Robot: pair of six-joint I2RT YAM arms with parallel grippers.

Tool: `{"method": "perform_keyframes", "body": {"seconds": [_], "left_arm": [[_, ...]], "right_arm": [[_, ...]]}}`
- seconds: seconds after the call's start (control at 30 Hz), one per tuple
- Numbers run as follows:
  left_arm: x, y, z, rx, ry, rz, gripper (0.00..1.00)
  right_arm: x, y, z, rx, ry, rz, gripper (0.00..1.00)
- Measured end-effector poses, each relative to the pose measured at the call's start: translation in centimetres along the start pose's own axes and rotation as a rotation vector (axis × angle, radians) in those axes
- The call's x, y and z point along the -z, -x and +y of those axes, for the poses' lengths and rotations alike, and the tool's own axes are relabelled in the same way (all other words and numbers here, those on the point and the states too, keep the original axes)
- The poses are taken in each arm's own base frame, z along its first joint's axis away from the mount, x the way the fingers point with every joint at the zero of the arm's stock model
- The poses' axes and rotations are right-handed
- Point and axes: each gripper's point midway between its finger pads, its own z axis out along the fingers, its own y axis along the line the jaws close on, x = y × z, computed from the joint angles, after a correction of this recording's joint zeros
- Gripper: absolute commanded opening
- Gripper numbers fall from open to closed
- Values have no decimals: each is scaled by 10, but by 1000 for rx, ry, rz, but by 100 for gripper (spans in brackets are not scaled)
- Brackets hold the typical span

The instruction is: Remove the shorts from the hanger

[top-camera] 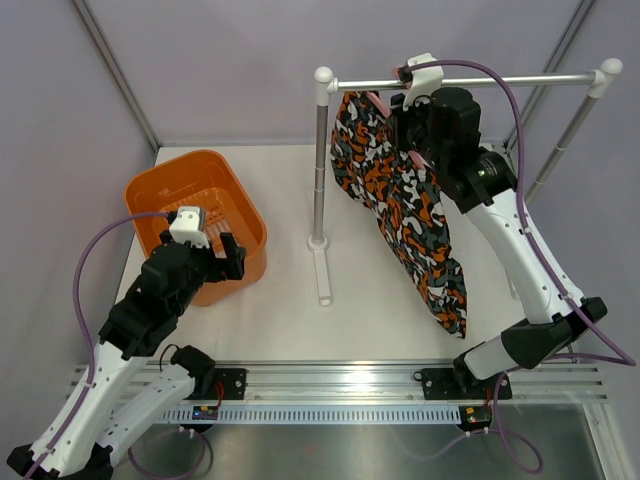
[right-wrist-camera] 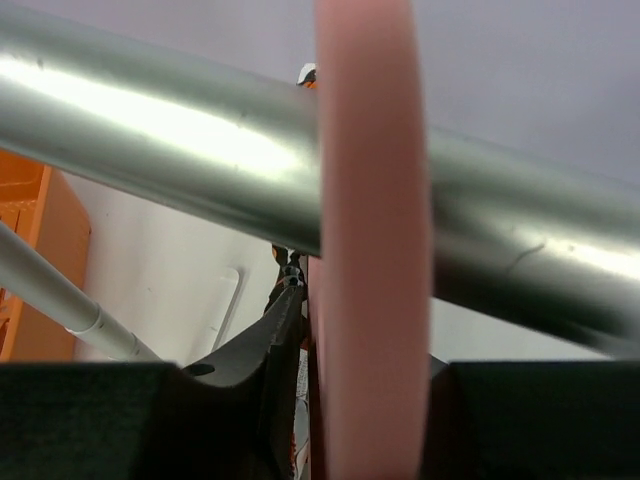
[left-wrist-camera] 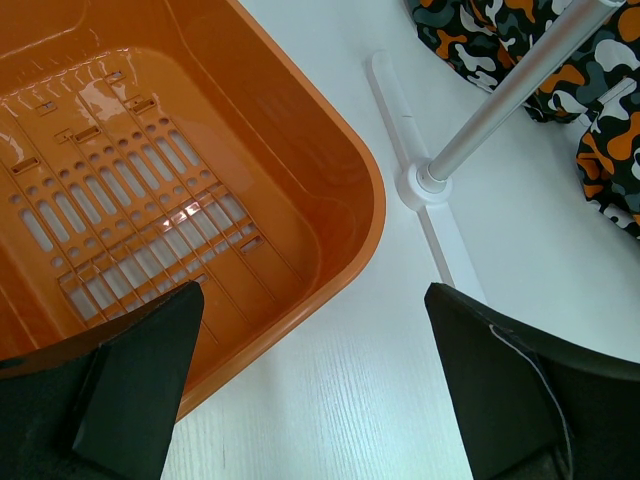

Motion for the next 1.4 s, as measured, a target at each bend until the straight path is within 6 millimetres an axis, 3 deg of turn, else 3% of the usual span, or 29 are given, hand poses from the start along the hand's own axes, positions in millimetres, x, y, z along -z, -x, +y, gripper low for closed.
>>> {"method": "perform_keyframes", "body": {"seconds": [0.17,0.43,0.57,1.0,1.17,1.3,1.4], "left_arm": [[0,0,0,0,0,0,99],[-1,-2,-6,-3,-32,17,99],[-4,5,-13,-14,-52,35,99],[2,79,-53,22,-180,-42,99],[-7,105,-81,52,-238,-47,99],[-16,106,-109,53,-292,-18,99],[-20,107,-142,34,-347,4,99]], "right_arm": [[-2,0,-1,0,-11,5,0],[2,1,-3,-5,-22,12,0],[17,2,-6,-8,-24,24,0],[84,37,-20,-57,-54,-71,0],[99,14,-19,-86,-51,-8,0],[117,-21,-18,-120,-50,76,0],[129,-43,-16,-143,-48,119,0]]}}
